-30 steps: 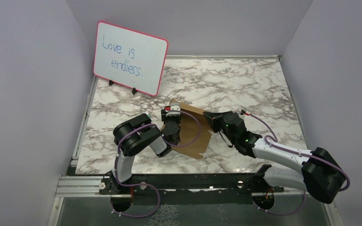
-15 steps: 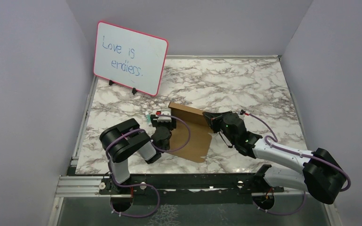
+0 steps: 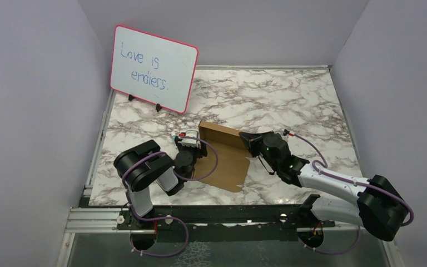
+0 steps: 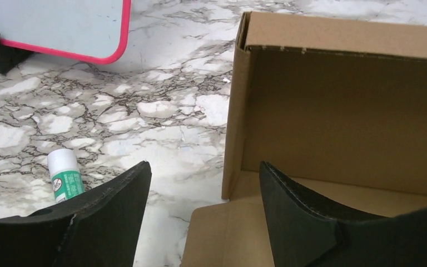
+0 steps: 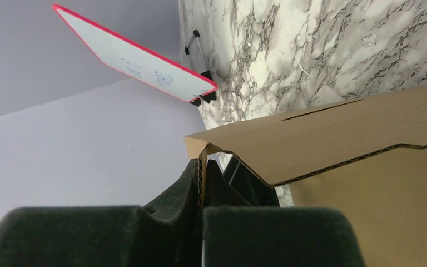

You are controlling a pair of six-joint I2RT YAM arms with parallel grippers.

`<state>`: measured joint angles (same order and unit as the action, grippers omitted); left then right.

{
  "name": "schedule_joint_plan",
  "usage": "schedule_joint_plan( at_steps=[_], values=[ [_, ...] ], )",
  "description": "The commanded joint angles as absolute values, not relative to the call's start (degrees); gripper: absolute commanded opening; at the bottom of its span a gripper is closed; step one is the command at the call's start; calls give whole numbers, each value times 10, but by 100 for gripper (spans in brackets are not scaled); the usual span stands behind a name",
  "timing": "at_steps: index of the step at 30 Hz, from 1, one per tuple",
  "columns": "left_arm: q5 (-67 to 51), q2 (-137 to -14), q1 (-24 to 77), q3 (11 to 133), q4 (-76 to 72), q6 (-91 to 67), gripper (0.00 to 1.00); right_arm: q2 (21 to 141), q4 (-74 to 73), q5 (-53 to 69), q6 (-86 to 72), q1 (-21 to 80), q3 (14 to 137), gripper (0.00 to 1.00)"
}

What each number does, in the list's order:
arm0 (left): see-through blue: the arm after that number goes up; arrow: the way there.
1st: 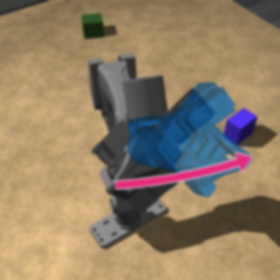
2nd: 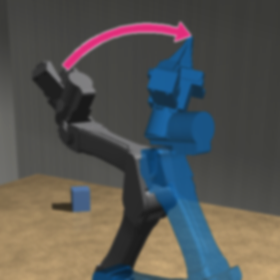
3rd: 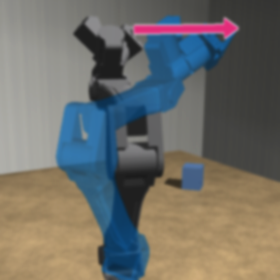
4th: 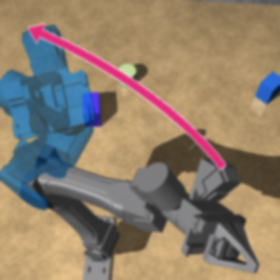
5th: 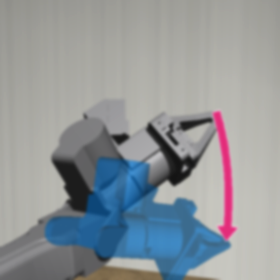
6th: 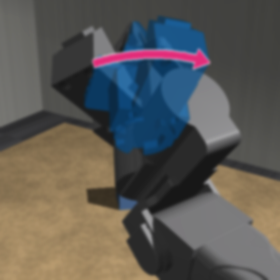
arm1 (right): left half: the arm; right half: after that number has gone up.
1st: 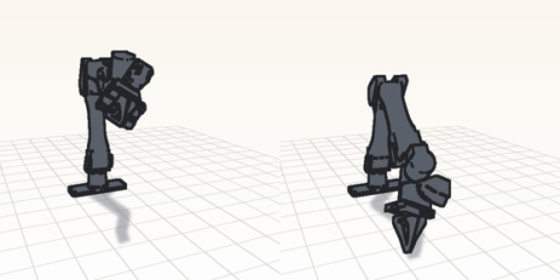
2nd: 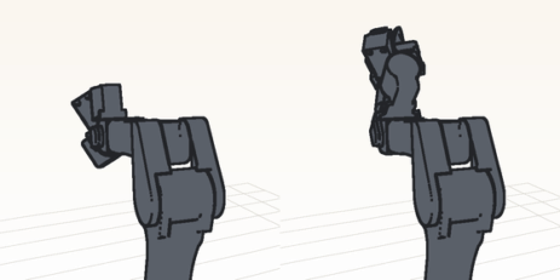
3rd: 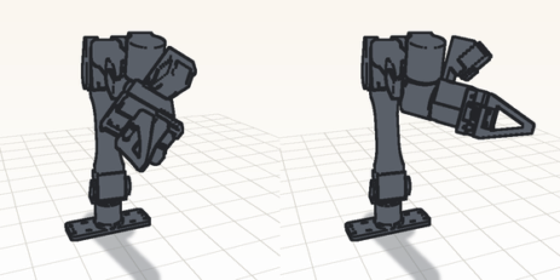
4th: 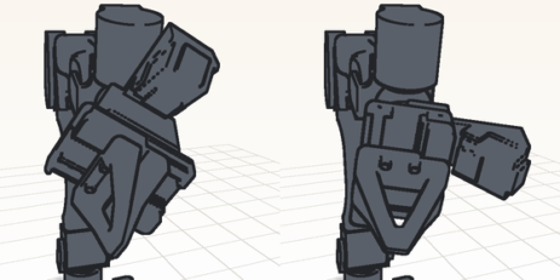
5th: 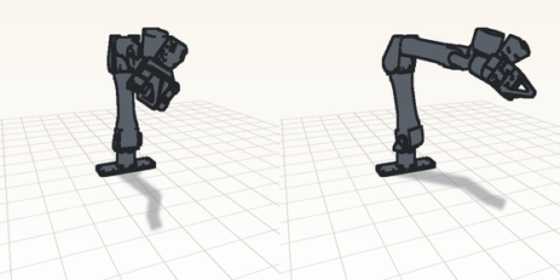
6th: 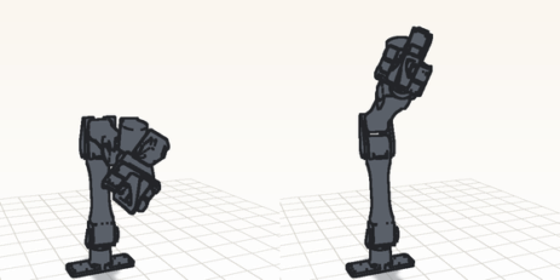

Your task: Fold the paper box

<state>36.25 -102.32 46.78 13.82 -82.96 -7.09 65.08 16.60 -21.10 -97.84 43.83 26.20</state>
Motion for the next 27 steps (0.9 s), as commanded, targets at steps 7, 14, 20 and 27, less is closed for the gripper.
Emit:
schedule_joint_plan(
  at_steps=[7, 14, 20, 27],
  values=[
    [336, -1068, 455, 190, -860, -62, 66, 647, 147, -233, -962, 441, 266, 1],
    [359, -1084, 455, 195, -860, -60, 53, 650, 152, -227, -966, 441, 261, 1],
    [378, -1088, 455, 200, -852, -50, 40, 656, 159, -222, -965, 442, 262, 1],
    [412, -1099, 455, 219, -833, -44, 31, 654, 160, -219, -965, 442, 262, 1]
  ],
)
